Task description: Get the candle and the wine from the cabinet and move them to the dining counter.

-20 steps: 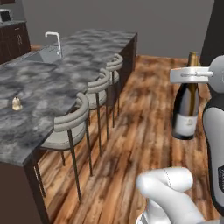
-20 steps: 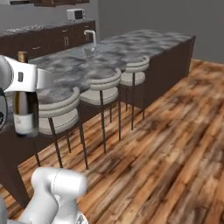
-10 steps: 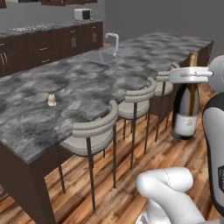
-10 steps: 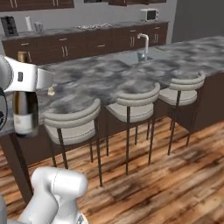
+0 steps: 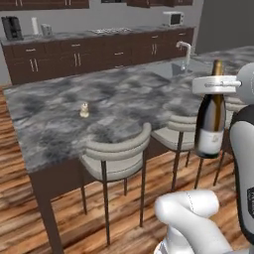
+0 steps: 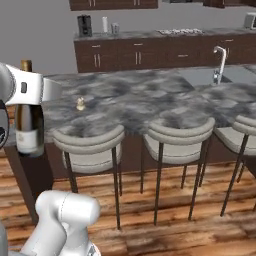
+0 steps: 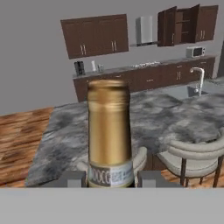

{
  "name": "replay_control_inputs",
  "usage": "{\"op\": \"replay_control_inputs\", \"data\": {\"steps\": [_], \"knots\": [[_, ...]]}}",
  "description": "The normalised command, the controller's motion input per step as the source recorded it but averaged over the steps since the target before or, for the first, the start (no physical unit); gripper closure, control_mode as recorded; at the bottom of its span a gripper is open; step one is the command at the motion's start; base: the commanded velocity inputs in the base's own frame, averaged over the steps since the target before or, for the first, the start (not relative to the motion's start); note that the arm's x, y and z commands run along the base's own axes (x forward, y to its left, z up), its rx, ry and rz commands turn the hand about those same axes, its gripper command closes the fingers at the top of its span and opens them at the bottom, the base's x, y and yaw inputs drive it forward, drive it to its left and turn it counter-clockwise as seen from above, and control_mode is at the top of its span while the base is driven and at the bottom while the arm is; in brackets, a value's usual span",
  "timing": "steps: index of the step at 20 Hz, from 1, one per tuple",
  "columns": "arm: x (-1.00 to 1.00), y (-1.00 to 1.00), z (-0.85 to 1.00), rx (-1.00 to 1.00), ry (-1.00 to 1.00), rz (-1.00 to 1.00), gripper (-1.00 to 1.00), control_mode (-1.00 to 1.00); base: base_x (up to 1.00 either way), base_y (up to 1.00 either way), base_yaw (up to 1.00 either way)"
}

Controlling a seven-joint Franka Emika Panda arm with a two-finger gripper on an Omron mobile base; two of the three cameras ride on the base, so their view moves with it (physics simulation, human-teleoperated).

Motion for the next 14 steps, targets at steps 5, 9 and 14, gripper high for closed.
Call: {"op": "replay_control_inputs", "data": {"steps": [5,9,14], "knots": [[0.00,0.00,0.00,0.00,0.00,0.00,1.00,1.00,0.45,-0.74,0.55],[0.00,0.00,0.00,0.00,0.00,0.00,1.00,1.00,0.41,-0.87,0.38],[0.00,0.00,0.00,0.00,0.00,0.00,1.00,1.00,0.39,-0.94,0.18]]}}
